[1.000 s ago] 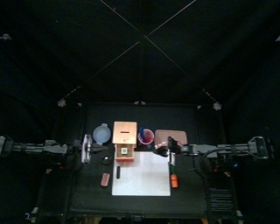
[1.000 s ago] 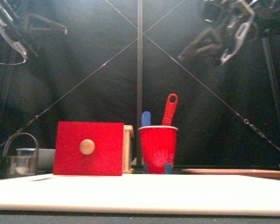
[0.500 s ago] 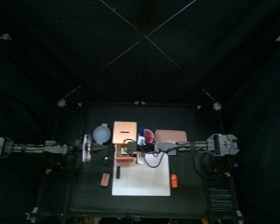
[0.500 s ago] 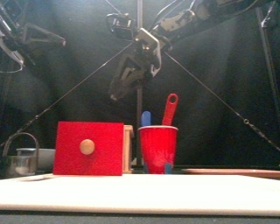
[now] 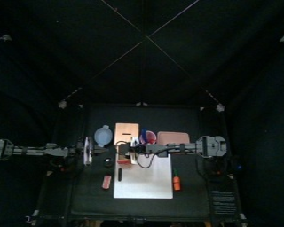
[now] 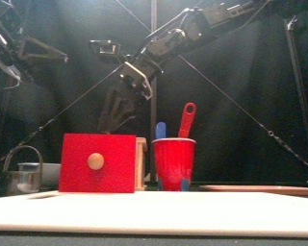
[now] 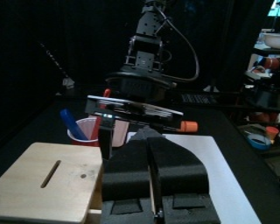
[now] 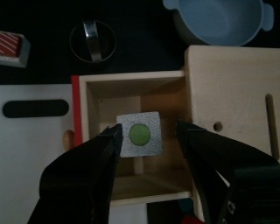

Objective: Place sushi on board then cut the sushi with the knife then place the pieces on the plate
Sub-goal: Place the sushi on the board

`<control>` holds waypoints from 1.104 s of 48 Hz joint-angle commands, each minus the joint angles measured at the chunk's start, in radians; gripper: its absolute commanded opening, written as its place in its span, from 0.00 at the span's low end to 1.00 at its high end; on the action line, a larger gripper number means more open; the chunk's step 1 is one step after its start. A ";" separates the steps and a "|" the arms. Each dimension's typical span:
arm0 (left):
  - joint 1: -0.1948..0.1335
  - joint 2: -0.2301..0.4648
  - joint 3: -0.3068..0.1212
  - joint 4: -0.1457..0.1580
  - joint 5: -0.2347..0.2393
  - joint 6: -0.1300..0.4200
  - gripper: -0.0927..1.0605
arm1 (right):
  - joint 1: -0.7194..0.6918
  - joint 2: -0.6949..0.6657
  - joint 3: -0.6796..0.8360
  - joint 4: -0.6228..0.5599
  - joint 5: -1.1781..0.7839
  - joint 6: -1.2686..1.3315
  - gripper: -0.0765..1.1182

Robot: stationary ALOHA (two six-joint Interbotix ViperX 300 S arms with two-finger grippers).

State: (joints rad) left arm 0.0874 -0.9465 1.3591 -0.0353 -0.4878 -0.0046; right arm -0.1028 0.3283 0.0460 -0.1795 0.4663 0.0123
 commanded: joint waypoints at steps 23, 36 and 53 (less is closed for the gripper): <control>0.003 0.005 -0.009 -0.037 -0.009 0.003 0.18 | 0.005 0.012 -0.031 -0.012 0.041 0.002 0.78; 0.003 0.005 -0.009 -0.044 -0.009 0.002 0.18 | 0.005 0.015 -0.051 -0.028 0.066 0.002 0.78; 0.003 0.005 -0.002 -0.049 -0.009 0.000 0.18 | 0.006 0.043 -0.086 -0.060 0.069 0.003 0.75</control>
State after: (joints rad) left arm 0.0874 -0.9465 1.3668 -0.0798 -0.4878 -0.0046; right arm -0.0951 0.3973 -0.0153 -0.2301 0.5369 0.0169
